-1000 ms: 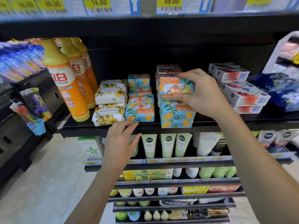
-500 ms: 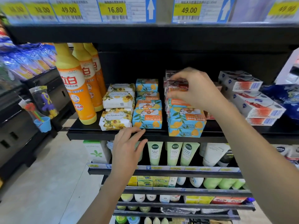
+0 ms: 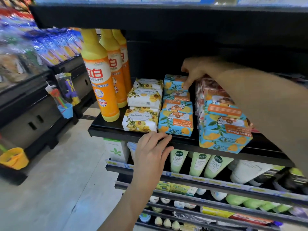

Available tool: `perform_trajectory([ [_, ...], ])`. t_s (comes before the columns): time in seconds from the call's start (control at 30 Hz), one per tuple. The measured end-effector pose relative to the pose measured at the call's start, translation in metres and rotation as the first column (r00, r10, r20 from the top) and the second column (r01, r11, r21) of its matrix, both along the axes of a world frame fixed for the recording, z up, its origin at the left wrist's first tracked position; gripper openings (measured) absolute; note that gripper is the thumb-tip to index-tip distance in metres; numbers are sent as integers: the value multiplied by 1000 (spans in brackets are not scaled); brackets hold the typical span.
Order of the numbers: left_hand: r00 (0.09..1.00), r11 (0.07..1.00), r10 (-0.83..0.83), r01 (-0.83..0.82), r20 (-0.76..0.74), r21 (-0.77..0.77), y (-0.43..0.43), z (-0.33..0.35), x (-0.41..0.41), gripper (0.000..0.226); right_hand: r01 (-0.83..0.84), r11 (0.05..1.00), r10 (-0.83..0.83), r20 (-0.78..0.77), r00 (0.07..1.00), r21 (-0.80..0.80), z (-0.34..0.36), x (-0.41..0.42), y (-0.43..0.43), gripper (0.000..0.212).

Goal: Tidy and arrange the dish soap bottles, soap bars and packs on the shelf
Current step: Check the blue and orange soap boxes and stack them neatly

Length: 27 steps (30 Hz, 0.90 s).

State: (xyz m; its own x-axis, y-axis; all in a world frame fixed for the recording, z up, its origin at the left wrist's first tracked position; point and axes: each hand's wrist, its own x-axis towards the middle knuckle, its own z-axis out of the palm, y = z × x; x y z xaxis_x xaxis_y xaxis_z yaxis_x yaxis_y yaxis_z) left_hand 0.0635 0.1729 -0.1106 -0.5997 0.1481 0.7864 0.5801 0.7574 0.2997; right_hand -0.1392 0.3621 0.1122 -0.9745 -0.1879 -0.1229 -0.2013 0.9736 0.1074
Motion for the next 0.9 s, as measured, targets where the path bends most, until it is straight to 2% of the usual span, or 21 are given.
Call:
perform_trajectory([
  [0.2, 1000, 1000, 19, -19, 3, -6, 1, 1, 1, 34, 7, 999, -7, 1, 1000, -35, -4, -3, -4, 67],
  [0.3, 1000, 1000, 14, -14, 12, 7, 1, 0, 1, 34, 2, 989, -11, -57, 998, -150, 1, 7, -1, 58],
  [0.47, 999, 1000, 1, -2, 38, 25, 1, 2, 4, 33, -8, 931, -69, -197, 978, -366, 14, 52, 10, 60],
  [0.63, 997, 998, -8, 3, 76, 63, 1, 3, 6, 34, -48, 887, -121, -331, 936, -459, 20, 130, 21, 66],
  [0.83, 982, 990, -72, 50, 172, 129, -1, 19, 12, 33, -229, 814, -100, -517, 850, -534, -9, 228, 30, 68],
  [0.9, 956, 967, -154, 93, 251, 236, -5, 34, 24, 28, -275, 768, -98, -530, 842, -579, -30, 256, 32, 68],
])
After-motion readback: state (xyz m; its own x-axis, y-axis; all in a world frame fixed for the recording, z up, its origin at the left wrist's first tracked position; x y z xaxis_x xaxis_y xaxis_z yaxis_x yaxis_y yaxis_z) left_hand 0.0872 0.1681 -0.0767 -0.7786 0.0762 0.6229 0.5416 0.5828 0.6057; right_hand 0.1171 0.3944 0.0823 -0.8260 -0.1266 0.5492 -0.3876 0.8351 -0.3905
